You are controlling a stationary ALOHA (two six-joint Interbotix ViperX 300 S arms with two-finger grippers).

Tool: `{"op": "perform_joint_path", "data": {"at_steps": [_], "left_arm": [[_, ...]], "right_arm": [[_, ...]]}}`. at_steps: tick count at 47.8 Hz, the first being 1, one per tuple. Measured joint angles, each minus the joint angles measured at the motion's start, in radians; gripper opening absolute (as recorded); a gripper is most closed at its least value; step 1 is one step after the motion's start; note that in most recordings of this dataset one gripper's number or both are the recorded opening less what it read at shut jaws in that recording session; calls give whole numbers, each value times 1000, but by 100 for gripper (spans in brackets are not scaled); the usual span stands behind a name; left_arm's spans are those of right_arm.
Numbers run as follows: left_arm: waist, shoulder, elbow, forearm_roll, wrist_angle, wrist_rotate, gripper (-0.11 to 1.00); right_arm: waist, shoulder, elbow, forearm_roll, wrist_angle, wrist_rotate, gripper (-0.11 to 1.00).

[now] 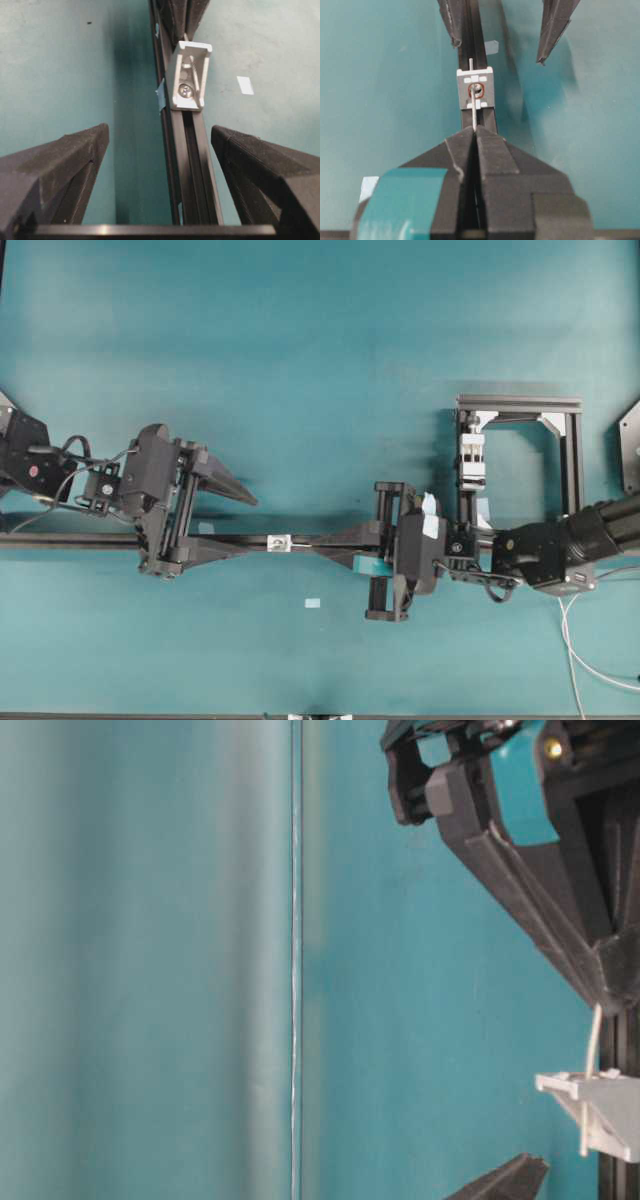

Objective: Insert the wire into the hole on the left side and pull it with the left arm.
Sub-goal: 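Thread the wire tip through the bracket hole with the right gripper, then move the left gripper to the wire tip past the bracket and close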

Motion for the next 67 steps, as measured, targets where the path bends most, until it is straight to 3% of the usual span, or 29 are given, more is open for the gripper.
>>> {"op": "perform_joint_path", "data": {"at_steps": [27, 67], "left_arm": [[-3, 0, -9, 0, 12, 2, 60], [-21, 0, -44, 0, 58, 2, 60]], "right_arm": [[-14, 14, -35, -2, 26, -12, 5], [-35, 31, -71, -41, 52, -15, 5]]}}
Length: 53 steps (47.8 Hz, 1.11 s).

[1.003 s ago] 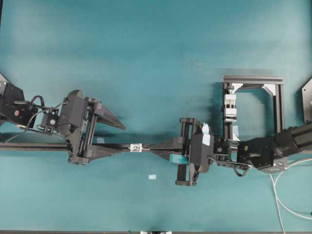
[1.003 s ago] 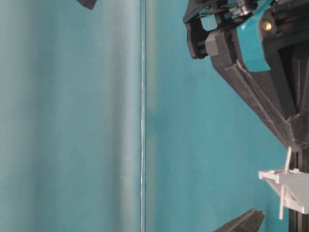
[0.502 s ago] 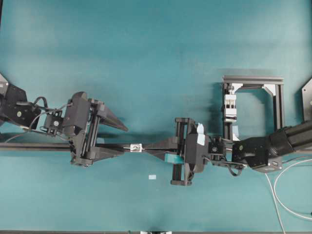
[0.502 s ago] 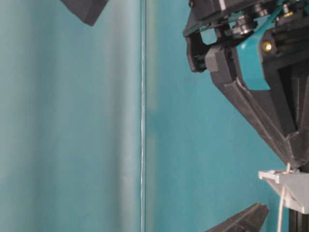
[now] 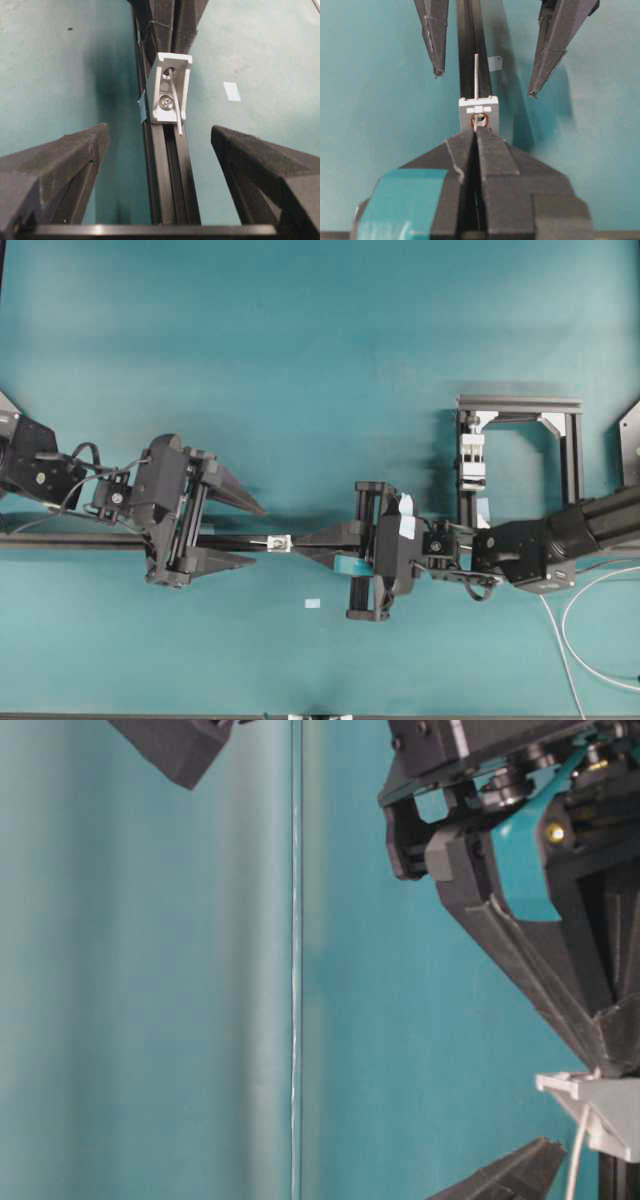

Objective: Insert the wire into the hole on the left side and pull it with the left arm.
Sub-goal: 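Move the left gripper to the wire tip past the bracket and close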

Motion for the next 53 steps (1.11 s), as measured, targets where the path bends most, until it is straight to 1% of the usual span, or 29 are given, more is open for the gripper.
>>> {"op": "perform_joint_path", "data": {"at_steps": [13, 19, 26, 28, 34, 38, 41, 47, 53], "left_arm": [[-8, 0, -15, 0, 2, 0, 60], [-9, 0, -32, 0, 20, -2, 59], [-9, 0, -58, -2, 63, -2, 54], [-11, 0, -64, 0, 77, 0, 50], [-11, -3, -74, 0, 117, -2, 19], [-11, -14, -74, 0, 121, -2, 3], [-8, -23, -72, -2, 124, -2, -3], [-15, -46, -66, 0, 126, 2, -9], [-14, -54, -64, -2, 127, -2, -10]], "right_arm": [[0, 0, 0, 0, 9, -2, 5], [-2, 0, -2, 0, 11, -8, 5], [0, 0, -2, 0, 11, -12, 5], [-2, 0, 0, 0, 11, -12, 5], [0, 0, -2, 2, 11, -12, 5], [0, 0, 0, 2, 11, -12, 5], [-2, 0, -2, 0, 11, -12, 5], [0, 0, -2, 2, 11, -12, 5], [0, 0, -2, 0, 11, -14, 5]]}}
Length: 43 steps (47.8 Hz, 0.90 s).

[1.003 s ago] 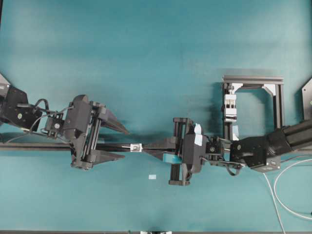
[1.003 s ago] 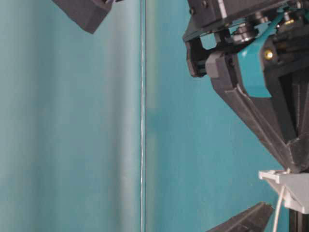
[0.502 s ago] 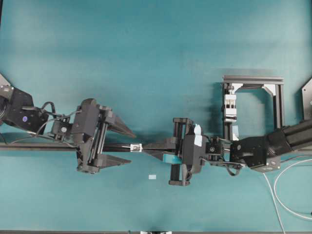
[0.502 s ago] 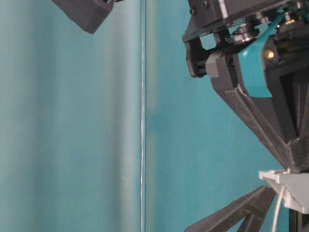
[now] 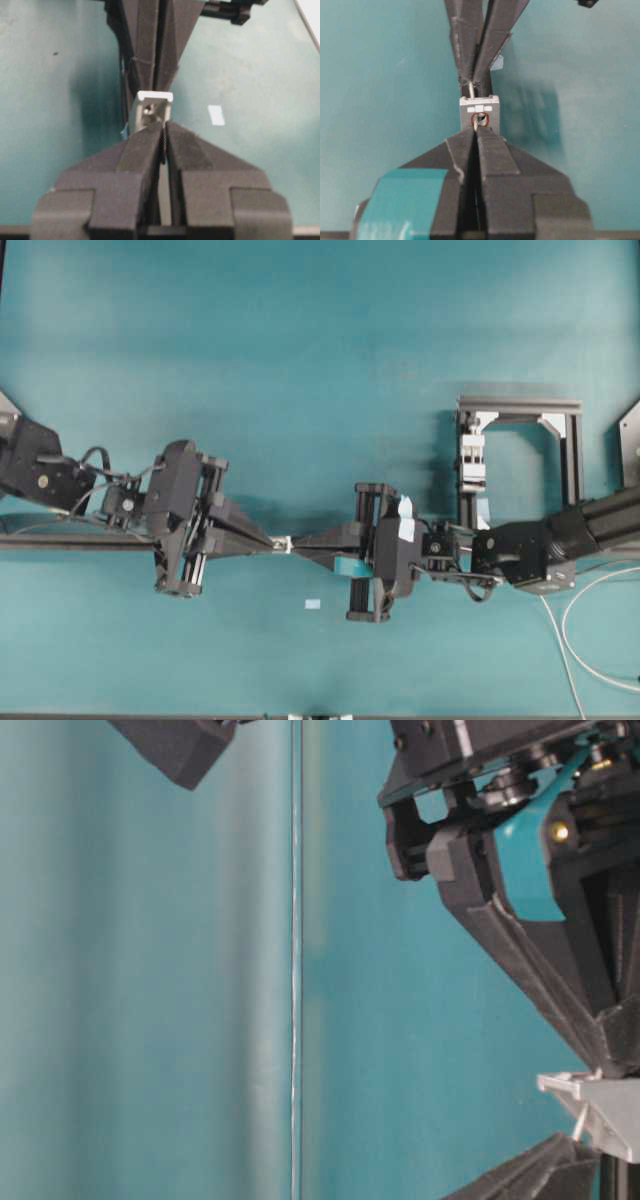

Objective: Insert the wire into the hole on the left side and pull it with the left arm.
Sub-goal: 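Move the left gripper to the wire tip past the bracket and close, then pull the wire leftward through the hole with the left gripper, open right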

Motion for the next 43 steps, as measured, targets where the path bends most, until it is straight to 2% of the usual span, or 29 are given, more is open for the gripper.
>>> {"op": "perform_joint_path", "data": {"at_steps": [32, 35, 40, 43], "left_arm": [[-5, 2, 0, 0, 3, 0, -10], [-5, 2, 2, 0, 3, 0, -10], [-6, 0, 0, 0, 3, 0, -10], [-11, 0, 2, 0, 3, 0, -10]], "right_arm": [[-2, -5, -2, 2, 23, 3, 5], [-2, -3, -3, 0, 25, 2, 14], [-3, 0, -12, 0, 31, 2, 41], [-5, 0, -11, 0, 34, -2, 45]]}}
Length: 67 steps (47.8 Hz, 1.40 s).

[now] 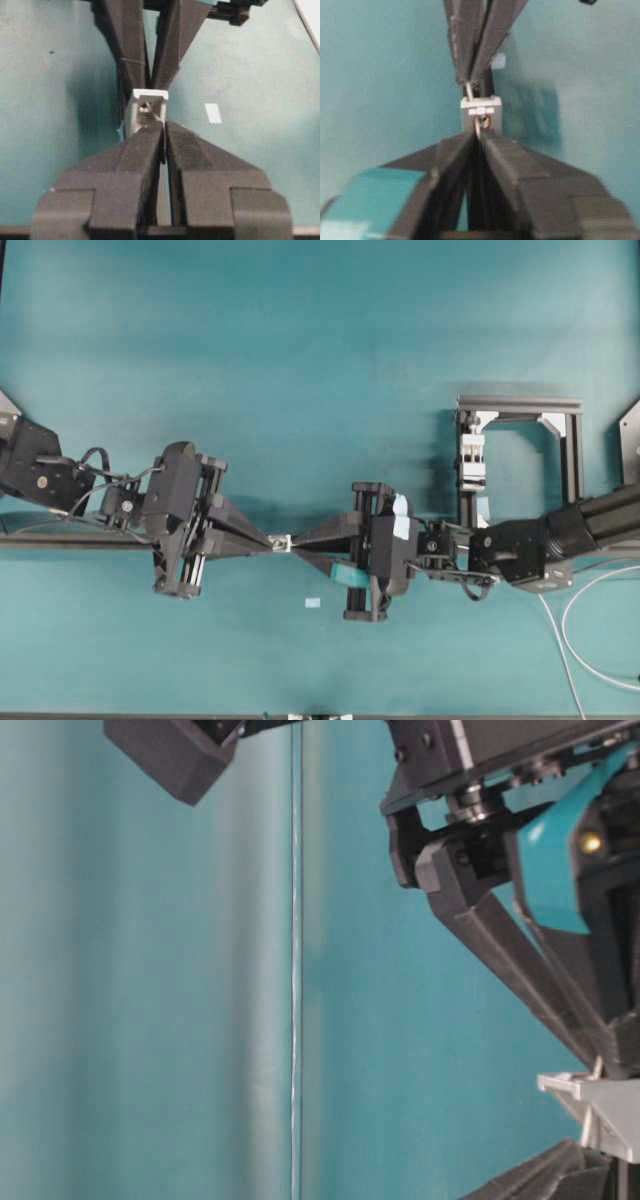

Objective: Insert the wire into the hole on the left side and pull it with the left arm.
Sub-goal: 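Pull the wire leftward through the hole with the left gripper, open right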

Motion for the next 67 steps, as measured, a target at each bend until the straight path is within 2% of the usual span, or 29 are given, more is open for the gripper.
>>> {"op": "perform_joint_path", "data": {"at_steps": [8, 15, 18, 31, 67], "left_arm": [[-2, 0, 0, 0, 11, 0, -10], [-3, 0, 0, 0, 31, 0, -10], [-3, -5, 0, 0, 46, 0, -10], [-20, -69, 29, 2, 107, 0, -10], [-75, -222, 163, 0, 121, 0, -10]], "right_arm": [[2, -3, -2, -2, 3, -3, 46], [5, -6, -3, -9, 9, -6, 77], [5, -11, -3, -11, 17, -6, 84], [-9, -26, 29, -3, 18, -6, 86], [-12, -31, 35, -3, 20, -23, 86]]}}
